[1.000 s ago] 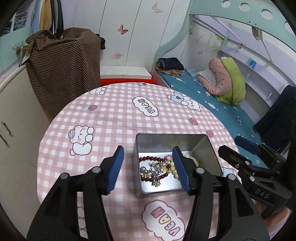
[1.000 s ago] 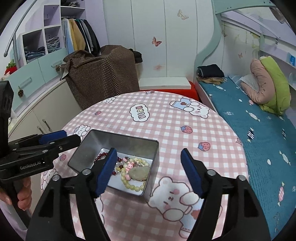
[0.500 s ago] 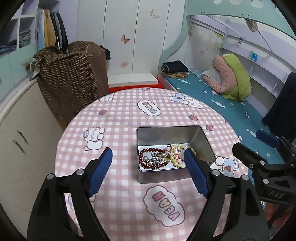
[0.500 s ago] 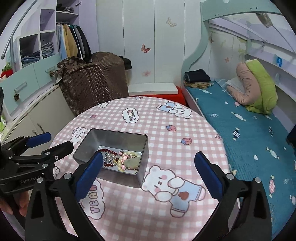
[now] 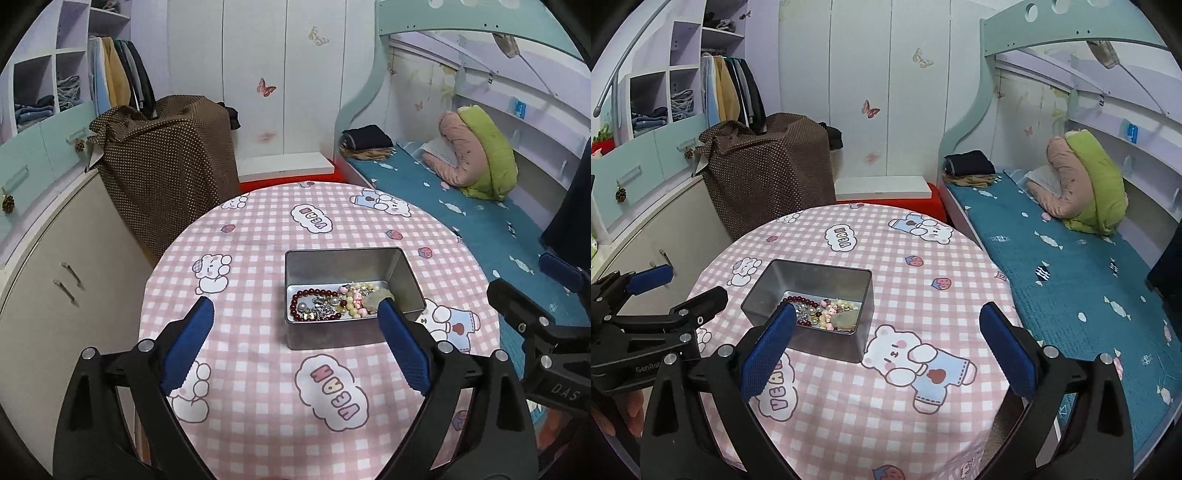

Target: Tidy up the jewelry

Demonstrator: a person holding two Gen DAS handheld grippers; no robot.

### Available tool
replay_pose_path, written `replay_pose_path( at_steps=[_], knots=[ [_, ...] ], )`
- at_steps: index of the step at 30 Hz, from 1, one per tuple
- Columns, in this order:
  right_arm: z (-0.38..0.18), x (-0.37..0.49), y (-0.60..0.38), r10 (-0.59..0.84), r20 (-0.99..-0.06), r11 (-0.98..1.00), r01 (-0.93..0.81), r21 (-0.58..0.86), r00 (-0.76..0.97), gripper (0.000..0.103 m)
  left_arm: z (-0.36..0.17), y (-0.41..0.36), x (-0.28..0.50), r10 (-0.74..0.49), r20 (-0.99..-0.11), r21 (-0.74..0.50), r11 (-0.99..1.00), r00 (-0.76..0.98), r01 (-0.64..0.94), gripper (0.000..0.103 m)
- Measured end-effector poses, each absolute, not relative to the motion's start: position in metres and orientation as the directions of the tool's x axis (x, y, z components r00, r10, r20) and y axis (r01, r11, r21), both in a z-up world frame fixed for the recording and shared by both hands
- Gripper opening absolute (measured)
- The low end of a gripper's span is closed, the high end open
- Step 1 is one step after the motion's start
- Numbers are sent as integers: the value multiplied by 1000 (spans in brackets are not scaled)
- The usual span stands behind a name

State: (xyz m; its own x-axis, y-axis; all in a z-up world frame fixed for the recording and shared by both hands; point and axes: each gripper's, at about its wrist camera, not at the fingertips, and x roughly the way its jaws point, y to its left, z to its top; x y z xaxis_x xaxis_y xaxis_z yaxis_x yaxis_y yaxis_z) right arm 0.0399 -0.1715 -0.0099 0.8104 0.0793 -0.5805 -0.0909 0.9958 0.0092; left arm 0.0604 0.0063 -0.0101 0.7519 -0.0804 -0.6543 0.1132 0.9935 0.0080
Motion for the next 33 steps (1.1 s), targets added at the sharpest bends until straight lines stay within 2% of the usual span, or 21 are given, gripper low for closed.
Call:
replay_pose_path(
  at_steps=[33],
  knots=[
    [-12, 37, -174, 78, -601, 997, -76, 30, 795, 96, -9, 0, 56, -61, -677, 12, 995, 734, 94, 92]
  ],
)
